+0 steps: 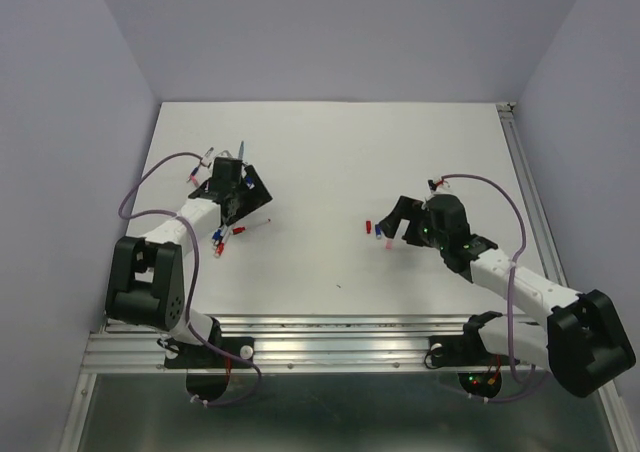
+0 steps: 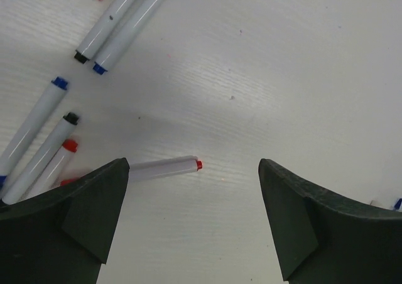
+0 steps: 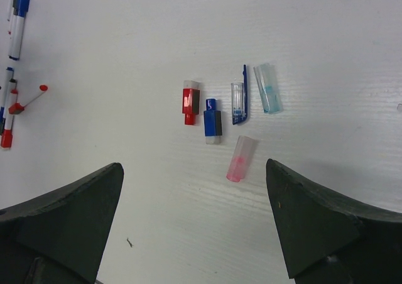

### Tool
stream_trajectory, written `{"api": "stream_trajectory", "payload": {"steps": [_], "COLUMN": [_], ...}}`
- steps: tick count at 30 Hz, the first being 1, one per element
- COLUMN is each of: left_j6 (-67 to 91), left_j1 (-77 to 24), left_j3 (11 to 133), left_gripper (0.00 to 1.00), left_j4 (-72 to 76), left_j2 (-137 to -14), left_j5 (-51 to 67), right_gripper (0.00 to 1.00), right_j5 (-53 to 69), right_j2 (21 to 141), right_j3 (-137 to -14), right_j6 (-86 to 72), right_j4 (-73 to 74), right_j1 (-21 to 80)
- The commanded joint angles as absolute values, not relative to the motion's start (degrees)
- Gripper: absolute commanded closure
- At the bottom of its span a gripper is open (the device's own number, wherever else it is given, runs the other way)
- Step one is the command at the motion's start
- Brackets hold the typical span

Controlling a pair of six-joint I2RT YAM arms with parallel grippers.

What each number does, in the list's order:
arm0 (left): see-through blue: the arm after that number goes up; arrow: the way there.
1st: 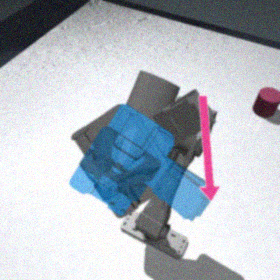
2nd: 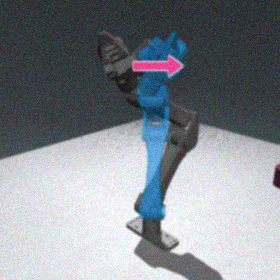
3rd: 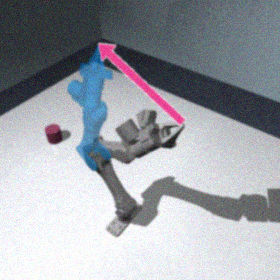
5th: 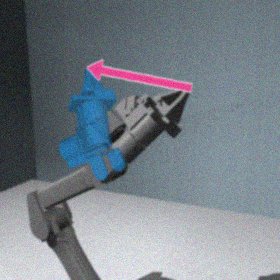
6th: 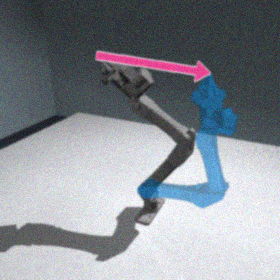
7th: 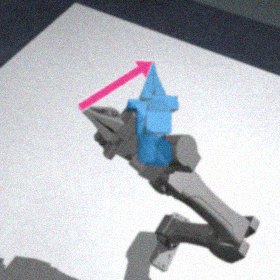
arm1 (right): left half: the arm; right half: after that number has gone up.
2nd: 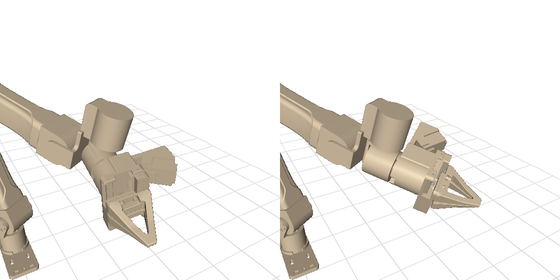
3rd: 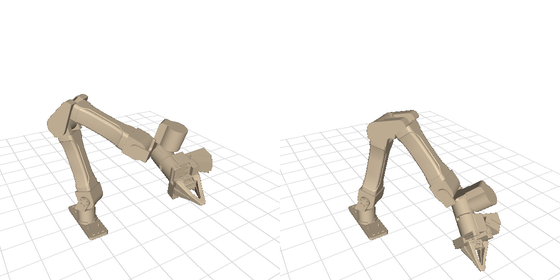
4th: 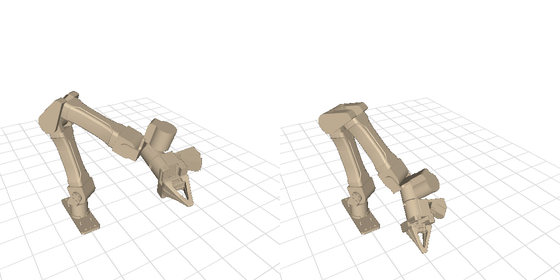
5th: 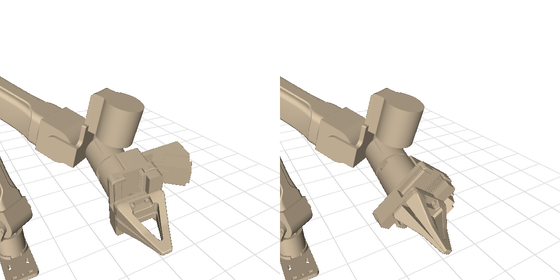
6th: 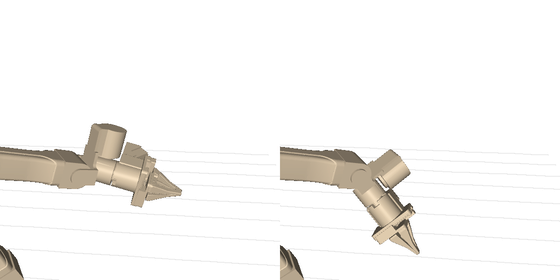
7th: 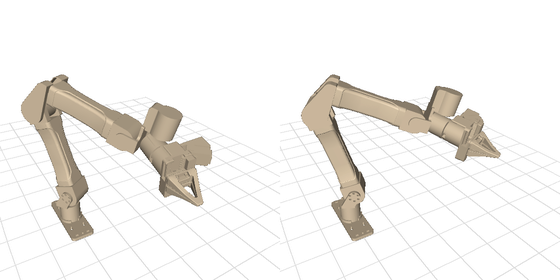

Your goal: Open the pen caps

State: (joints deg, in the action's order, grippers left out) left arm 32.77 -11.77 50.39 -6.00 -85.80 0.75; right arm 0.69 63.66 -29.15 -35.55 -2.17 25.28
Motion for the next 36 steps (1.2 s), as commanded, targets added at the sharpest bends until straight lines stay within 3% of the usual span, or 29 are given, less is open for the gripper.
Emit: {"api": "stream_trajectory", "payload": {"steps": [1,11,19,36], "left_j6": [44.1,52.0,54.8,52.4], "left_j1": [-12.1,-12.7,-12.7,-15.0], "left_j3": [47.6,44.6,48.1,55.5], "left_gripper": [0.04,0.04,0.06,0.4], "left_j4": [-10.1,-15.8,-15.8,-17.5], "left_j2": [-81.3,-78.6,-85.7,-98.4], "left_j5": [-4.6,-9.2,-13.3,-13.5], "right_gripper": [0.0,0.0,0.0,0.0], "right_j5": [1.6,0.9,1.9,0.3], "right_j2": [64.2,64.8,64.3,64.3], "right_j3": [-28.0,-27.9,-28.0,-28.3], "right_j6": [-34.6,-34.4,-34.6,-34.9], "right_j4": [-5.6,-5.5,-5.4,-4.2], "right_j1": [25.7,25.8,25.8,25.8]}}
